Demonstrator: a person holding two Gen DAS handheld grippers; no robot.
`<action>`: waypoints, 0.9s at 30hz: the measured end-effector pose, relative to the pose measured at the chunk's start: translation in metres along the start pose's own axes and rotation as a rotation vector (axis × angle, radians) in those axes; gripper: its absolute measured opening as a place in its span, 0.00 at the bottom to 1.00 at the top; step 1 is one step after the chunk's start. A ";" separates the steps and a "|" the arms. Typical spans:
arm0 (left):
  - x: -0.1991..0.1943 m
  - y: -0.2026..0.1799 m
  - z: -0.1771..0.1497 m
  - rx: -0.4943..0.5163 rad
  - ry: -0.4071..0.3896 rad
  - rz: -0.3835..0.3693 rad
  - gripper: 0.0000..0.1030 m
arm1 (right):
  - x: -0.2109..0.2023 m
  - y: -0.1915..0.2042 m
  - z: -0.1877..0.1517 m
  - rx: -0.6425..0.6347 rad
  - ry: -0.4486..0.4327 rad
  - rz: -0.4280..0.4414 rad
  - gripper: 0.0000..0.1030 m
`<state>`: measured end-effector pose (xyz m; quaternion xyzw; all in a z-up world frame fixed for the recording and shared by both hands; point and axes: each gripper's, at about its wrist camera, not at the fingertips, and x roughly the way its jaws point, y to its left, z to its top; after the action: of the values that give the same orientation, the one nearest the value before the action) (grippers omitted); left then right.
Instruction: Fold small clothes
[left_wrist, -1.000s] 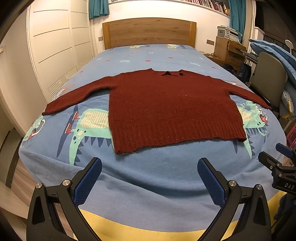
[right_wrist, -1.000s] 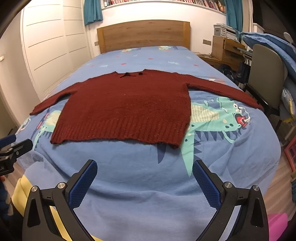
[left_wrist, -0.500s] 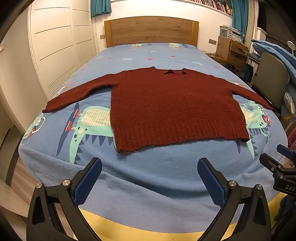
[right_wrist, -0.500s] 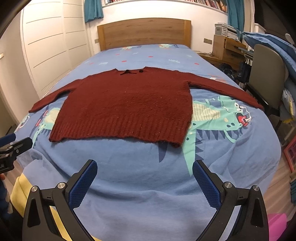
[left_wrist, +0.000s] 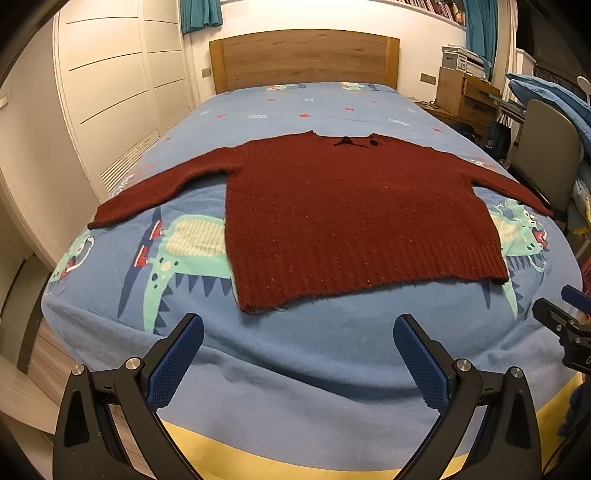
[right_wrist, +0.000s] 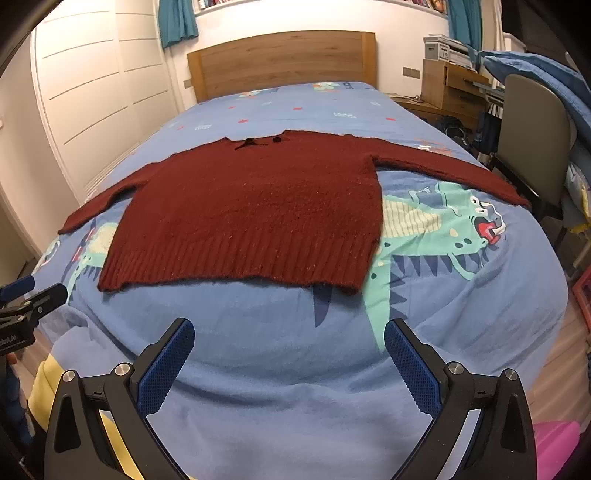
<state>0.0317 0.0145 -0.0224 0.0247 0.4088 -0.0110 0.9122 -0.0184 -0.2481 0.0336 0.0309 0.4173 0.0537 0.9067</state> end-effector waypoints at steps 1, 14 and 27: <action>0.000 0.001 0.002 0.001 0.000 0.003 0.98 | 0.001 -0.001 0.002 0.002 0.002 0.001 1.00; 0.011 0.028 0.031 -0.053 0.024 0.079 0.98 | 0.020 -0.026 0.040 0.053 -0.006 0.029 1.00; 0.048 0.025 0.064 -0.089 0.083 0.066 0.98 | 0.075 -0.135 0.090 0.252 -0.010 -0.030 1.00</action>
<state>0.1127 0.0356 -0.0150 -0.0021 0.4456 0.0384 0.8944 0.1080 -0.3737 0.0216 0.1388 0.4168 -0.0128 0.8983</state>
